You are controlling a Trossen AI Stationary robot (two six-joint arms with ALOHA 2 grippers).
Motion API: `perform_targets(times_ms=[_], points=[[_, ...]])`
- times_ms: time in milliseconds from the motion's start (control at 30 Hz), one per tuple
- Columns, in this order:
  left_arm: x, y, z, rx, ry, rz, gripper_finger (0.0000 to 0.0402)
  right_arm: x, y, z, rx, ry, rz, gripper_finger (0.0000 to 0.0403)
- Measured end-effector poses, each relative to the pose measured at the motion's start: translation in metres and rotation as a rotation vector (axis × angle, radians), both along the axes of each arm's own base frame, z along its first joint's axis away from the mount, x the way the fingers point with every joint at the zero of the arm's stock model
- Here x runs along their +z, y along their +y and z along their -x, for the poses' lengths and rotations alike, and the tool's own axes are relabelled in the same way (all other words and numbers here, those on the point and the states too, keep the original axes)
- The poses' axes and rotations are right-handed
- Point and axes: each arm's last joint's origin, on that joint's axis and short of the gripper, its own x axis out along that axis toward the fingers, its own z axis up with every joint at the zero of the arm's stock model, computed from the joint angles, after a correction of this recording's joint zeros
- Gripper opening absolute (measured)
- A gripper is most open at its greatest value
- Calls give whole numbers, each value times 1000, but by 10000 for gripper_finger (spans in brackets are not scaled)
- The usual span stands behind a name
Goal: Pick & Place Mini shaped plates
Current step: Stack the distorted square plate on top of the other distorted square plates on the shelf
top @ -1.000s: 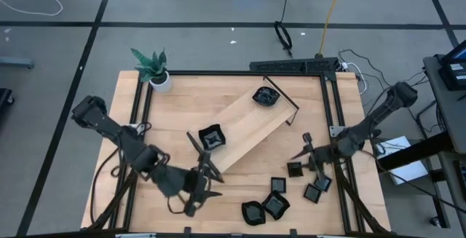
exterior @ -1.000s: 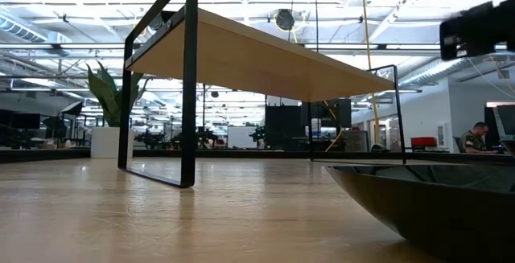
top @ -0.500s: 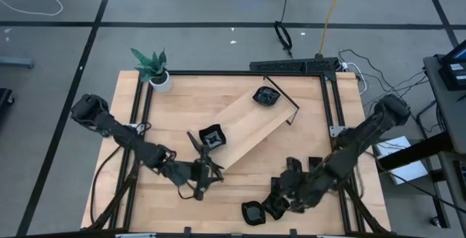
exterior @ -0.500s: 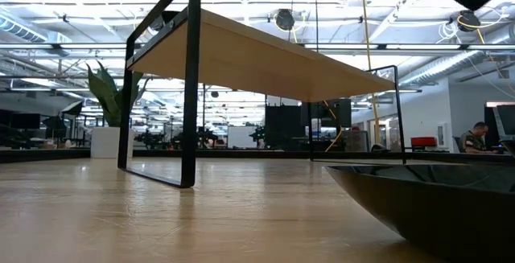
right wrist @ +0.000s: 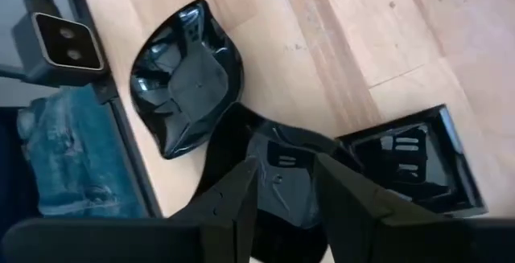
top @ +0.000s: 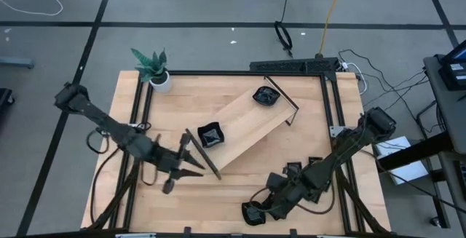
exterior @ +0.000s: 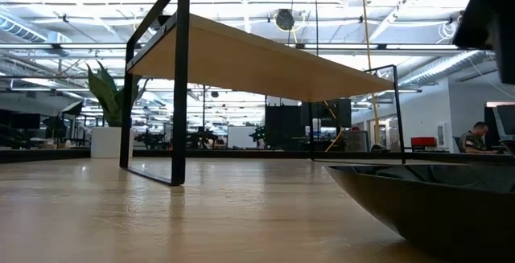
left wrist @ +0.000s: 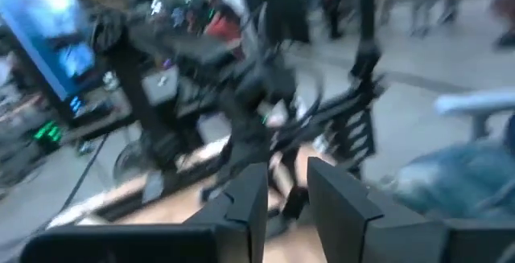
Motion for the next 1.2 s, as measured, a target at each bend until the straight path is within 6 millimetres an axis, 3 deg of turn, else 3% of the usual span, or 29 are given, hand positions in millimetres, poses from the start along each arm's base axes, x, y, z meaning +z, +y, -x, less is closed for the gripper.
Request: perform_targets(times_ms=[100,333,533,1200], points=[[-1,1,3,2,20,-32,93,0,0,0,-38,9,-18,110],[-9,12,3,304,84,-136,93,-14,16,7,-76,43,-3,109],[-5,11,2,254,52,-95,93,-36,21,6,-136,84,39,109],[-8,19,-2,281,86,-73,93,-38,21,20,-115,196,80,109]])
